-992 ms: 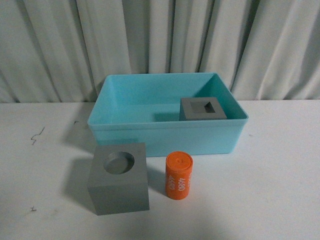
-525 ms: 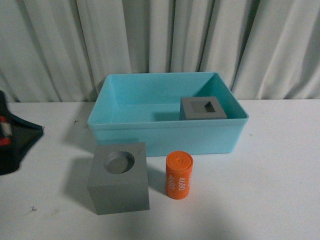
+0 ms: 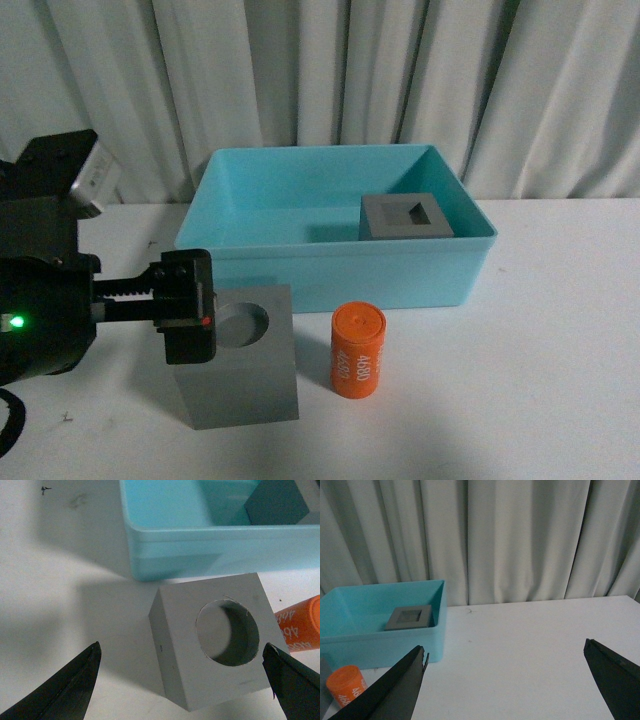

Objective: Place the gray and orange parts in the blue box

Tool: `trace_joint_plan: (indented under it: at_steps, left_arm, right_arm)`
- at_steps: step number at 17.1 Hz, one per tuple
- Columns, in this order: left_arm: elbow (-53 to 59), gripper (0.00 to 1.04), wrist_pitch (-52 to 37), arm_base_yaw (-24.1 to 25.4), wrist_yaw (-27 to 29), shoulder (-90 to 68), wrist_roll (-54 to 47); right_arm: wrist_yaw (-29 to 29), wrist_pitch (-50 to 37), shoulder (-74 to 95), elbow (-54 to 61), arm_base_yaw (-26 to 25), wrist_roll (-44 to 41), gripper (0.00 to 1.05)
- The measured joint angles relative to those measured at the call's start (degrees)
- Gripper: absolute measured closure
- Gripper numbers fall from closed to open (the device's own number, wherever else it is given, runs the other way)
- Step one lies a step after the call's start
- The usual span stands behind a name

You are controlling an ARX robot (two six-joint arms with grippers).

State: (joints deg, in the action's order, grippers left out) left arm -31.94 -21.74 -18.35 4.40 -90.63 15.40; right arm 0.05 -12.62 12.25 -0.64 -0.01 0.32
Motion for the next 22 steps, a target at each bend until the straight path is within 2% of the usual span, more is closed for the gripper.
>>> trace_joint_plan:
  at_steps: [8,16,17,22]
  left_arm:
    - [-5.57,0.07,-2.82,-0.26,-0.87,-11.43,-2.38]
    - [-8.24,0.07,-3.43,-0.26,-1.51,-16.35,-3.87]
    - [-8.48,0.11,-3.41,-0.26,-1.6,-16.61,-3.89]
    - [-8.52,0.62,-3.21,-0.28,-1.9,-16.48,-3.8]
  right_arm:
    - [0.0,0.0,0.0,0.0,0.0,0.02,0.06]
    - [0.0,0.0,0.0,0.0,0.0,0.0,0.06]
    - [0.0,0.0,0.0,0.0,0.0,0.0,0.06]
    - [0.0,0.0,0.0,0.0,0.0,0.0,0.06]
